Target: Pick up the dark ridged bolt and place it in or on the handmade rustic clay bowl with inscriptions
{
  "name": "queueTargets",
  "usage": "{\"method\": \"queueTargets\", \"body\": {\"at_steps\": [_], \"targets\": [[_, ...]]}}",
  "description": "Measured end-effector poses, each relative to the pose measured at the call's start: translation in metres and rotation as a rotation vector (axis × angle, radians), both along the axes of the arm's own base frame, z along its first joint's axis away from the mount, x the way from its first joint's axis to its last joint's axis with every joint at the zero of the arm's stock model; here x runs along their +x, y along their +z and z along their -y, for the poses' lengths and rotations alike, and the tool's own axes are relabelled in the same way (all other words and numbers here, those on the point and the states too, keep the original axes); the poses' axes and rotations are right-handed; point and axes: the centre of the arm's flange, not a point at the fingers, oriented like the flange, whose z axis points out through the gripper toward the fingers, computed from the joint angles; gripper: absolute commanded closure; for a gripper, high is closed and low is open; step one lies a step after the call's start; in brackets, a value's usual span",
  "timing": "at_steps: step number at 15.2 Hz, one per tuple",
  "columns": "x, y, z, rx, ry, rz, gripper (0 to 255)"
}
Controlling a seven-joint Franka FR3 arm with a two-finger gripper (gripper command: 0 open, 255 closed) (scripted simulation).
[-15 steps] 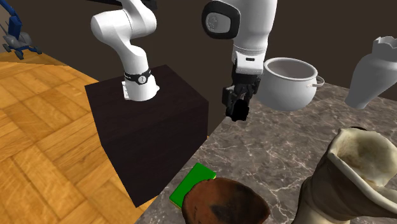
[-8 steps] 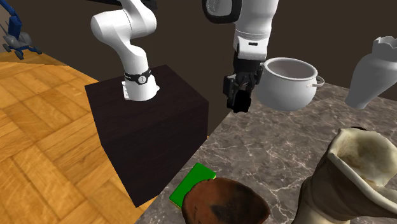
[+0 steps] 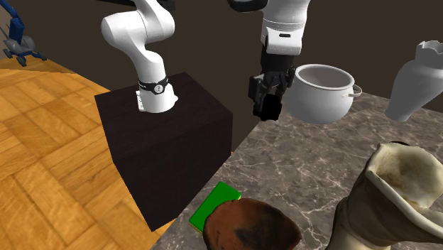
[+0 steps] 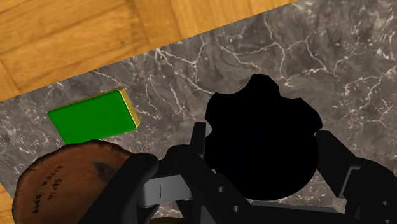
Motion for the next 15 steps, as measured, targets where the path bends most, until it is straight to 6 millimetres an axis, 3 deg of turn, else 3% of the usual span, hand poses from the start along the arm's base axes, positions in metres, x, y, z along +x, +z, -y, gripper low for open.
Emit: {"method": "queueTargets", "body": {"at_steps": [15], "targets": [[0.127, 0.006, 0.145, 0.000, 0.000, 0.000, 255]]}}
